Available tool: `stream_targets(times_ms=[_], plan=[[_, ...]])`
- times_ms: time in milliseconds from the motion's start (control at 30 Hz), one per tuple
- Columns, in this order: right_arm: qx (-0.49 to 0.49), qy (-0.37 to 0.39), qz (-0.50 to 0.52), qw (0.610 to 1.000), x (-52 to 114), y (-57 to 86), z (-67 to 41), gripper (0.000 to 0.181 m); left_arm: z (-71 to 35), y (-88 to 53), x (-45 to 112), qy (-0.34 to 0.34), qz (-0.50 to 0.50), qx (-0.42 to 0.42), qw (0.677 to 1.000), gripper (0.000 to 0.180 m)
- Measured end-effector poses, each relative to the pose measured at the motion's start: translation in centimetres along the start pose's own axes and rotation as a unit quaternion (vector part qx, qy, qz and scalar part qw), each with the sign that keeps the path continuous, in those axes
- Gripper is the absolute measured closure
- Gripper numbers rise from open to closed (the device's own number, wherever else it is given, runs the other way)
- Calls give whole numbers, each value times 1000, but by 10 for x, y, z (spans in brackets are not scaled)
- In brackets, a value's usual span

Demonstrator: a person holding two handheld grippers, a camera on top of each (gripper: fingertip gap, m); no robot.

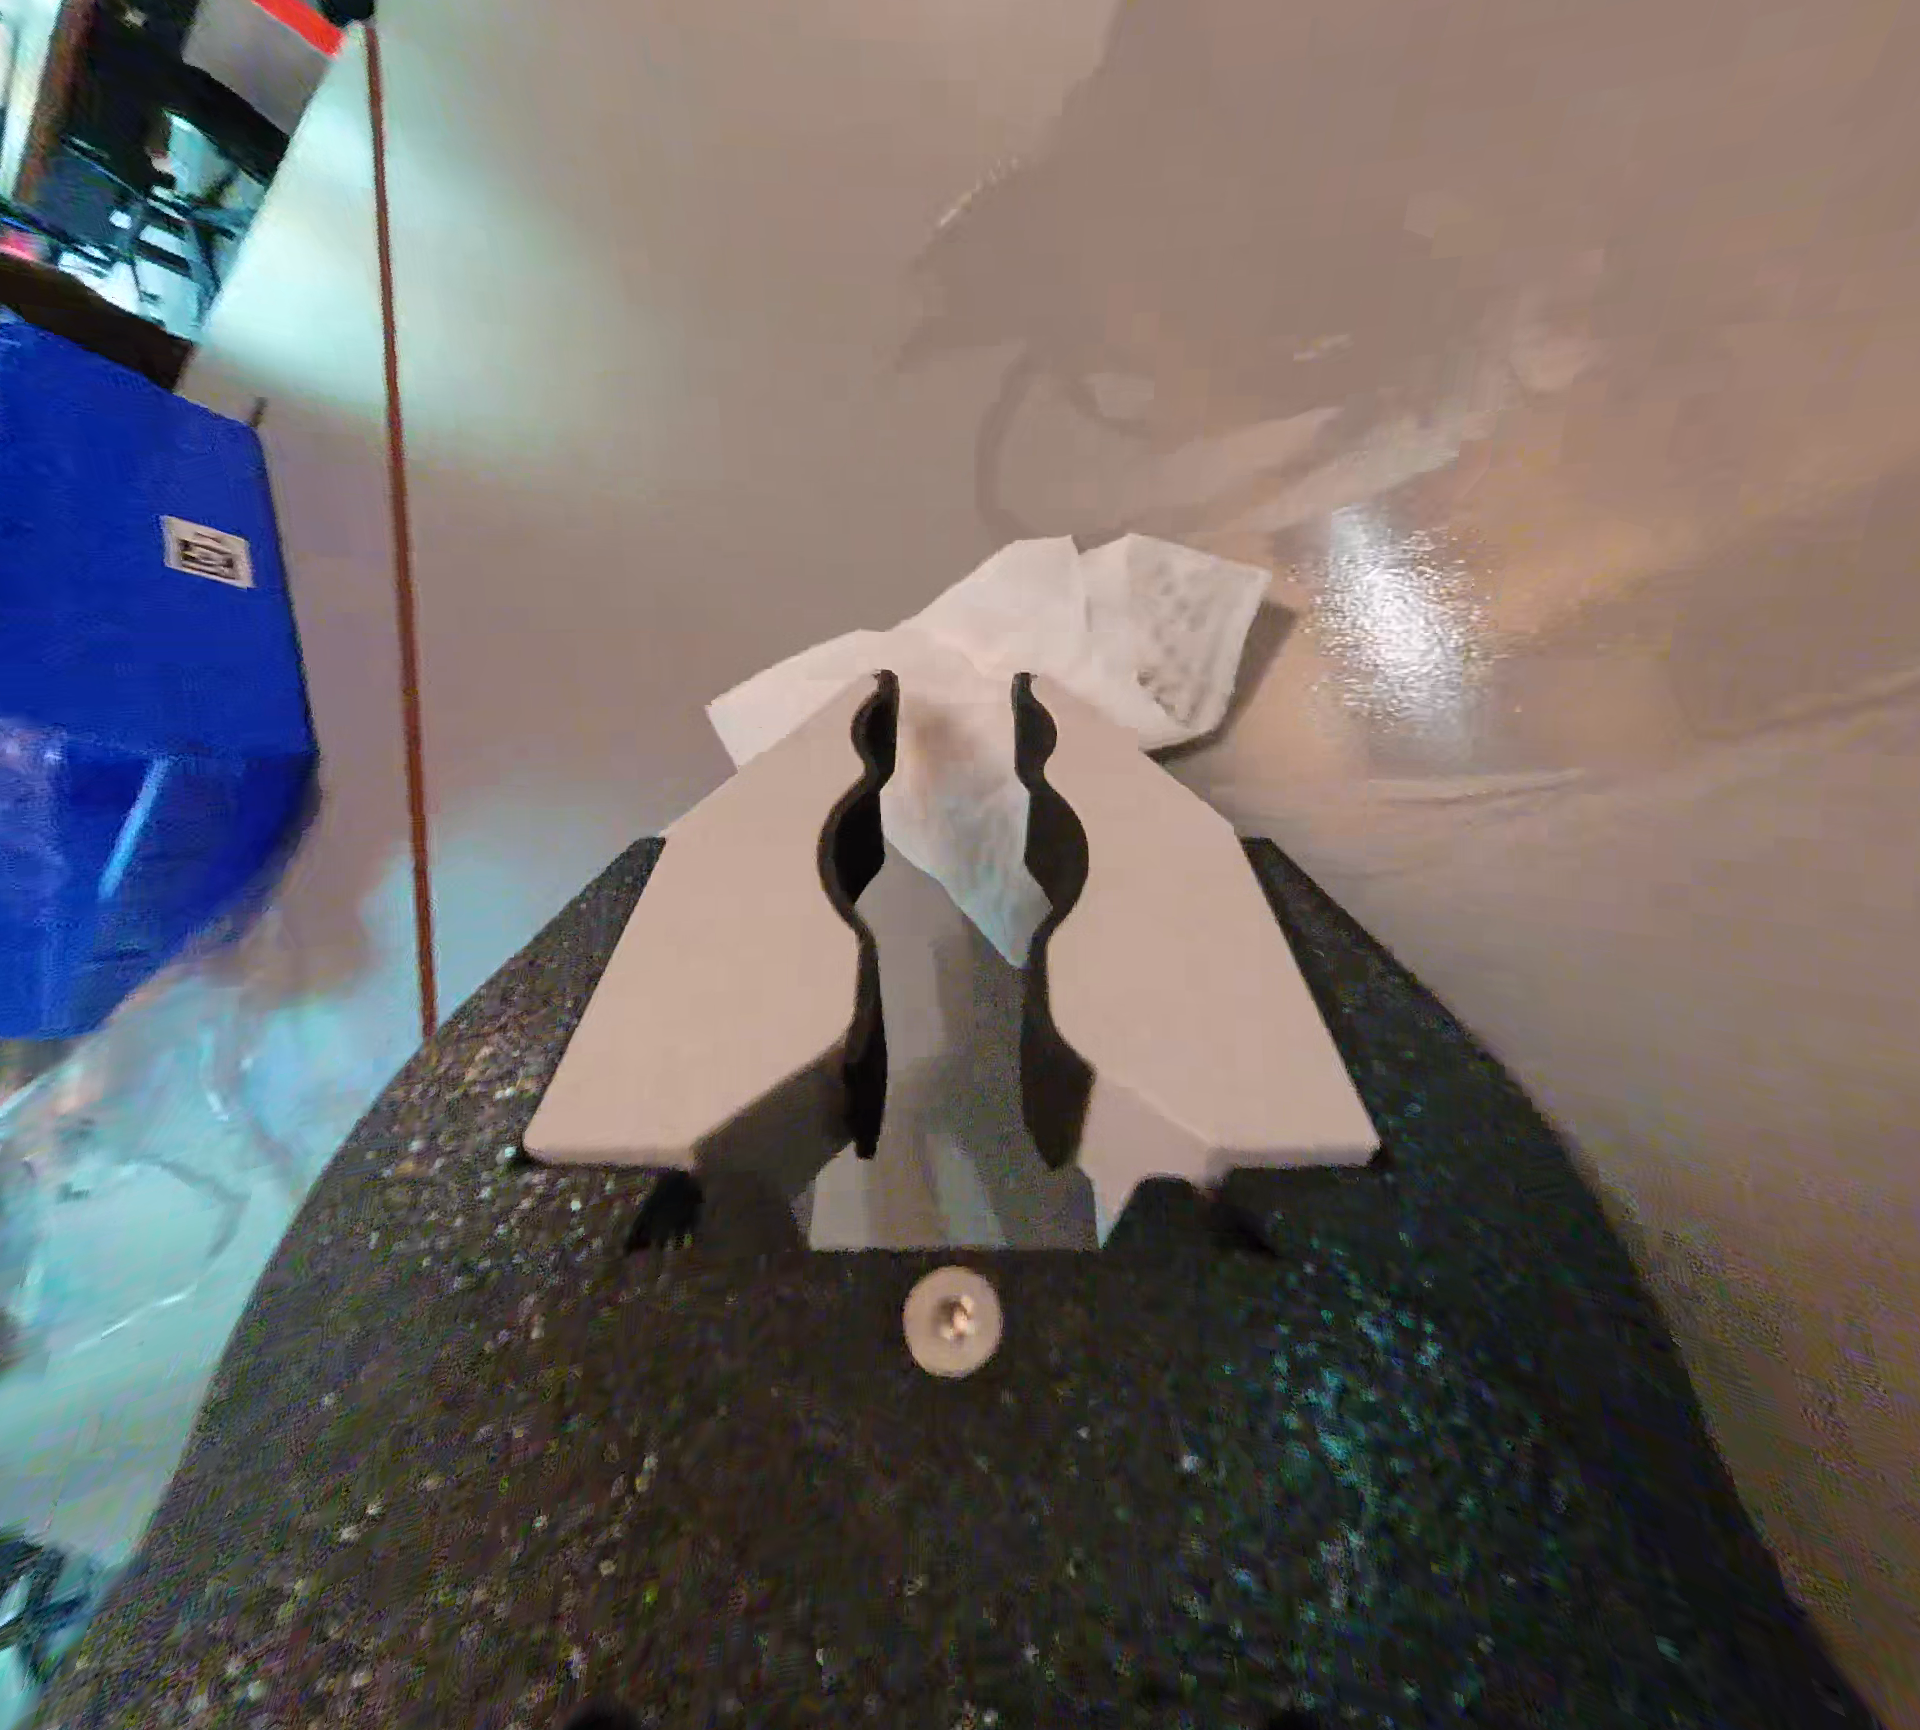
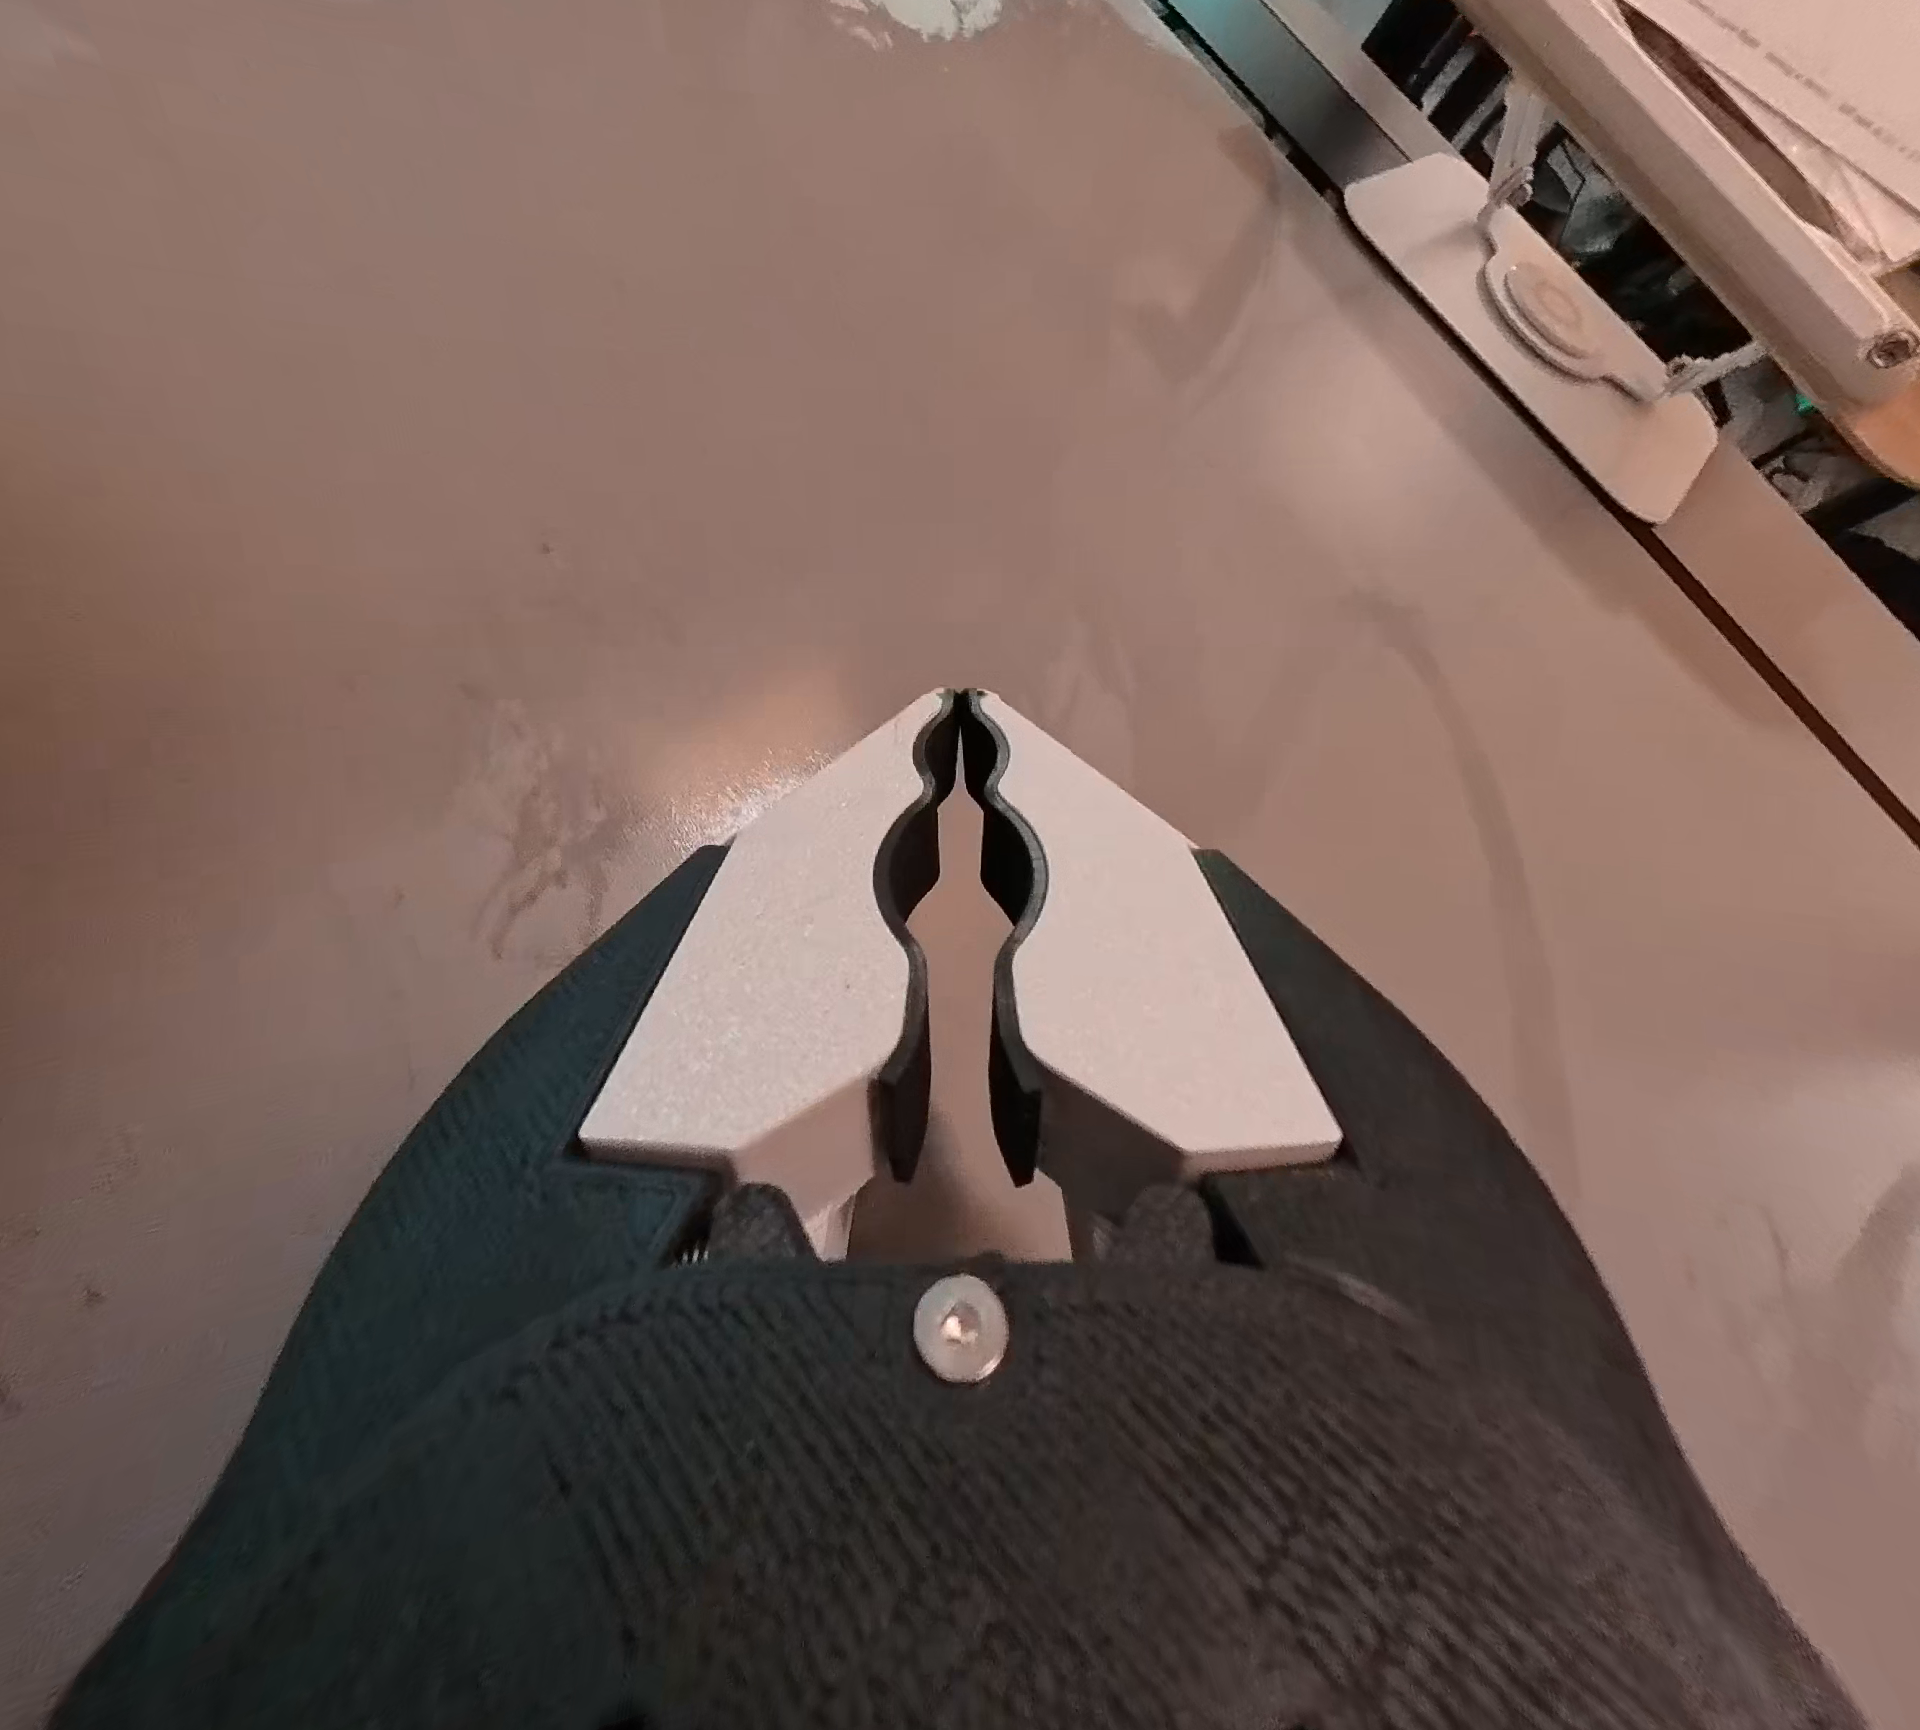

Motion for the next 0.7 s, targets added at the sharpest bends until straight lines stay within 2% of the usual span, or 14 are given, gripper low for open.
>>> stream_targets(times_ms=[67, 267, 333, 367, 400, 433, 467, 700], plan=[[-6, -1, -8, 1000, 9, -5, -6, 181, 1, 6, 2, -12, 51, -38, 998, 177], [-17, -7, -21, 1000, 15, -7, -7, 181, 4, -7, 9, -58, 114, -184, 975, 178], [-20, -9, -19, 1000, 13, -5, -8, 181, -5, -24, 3, -28, 98, -197, 975, 169], [-20, -10, -18, 1000, 12, -4, -7, 181, -5, -32, 3, -28, 84, -189, 978, 153], [-17, -12, -16, 1000, 11, -3, -6, 181, -1, -34, 6, -43, 78, -179, 980, 136], [-15, -15, -12, 1000, 11, -1, -4, 181, 4, -30, 10, -66, 86, -176, 978, 125], [-13, -17, -9, 1000, 11, 0, -3, 181, 9, -21, 13, -86, 107, -183, 973, 123], [-13, -14, -6, 1000, 12, -1, -6, 181, 9, -7, 14, -85, 144, -230, 959, 157]])
Point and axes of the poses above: each gripper's, where its closed fingertips meet, x out along the fingers, z out of its underside, y = z × x across the jaws, the point moved 2 cm from there along -x, back along the fingers, and after that the axes turned 15 degrees about -z, right-handed, at the moved point
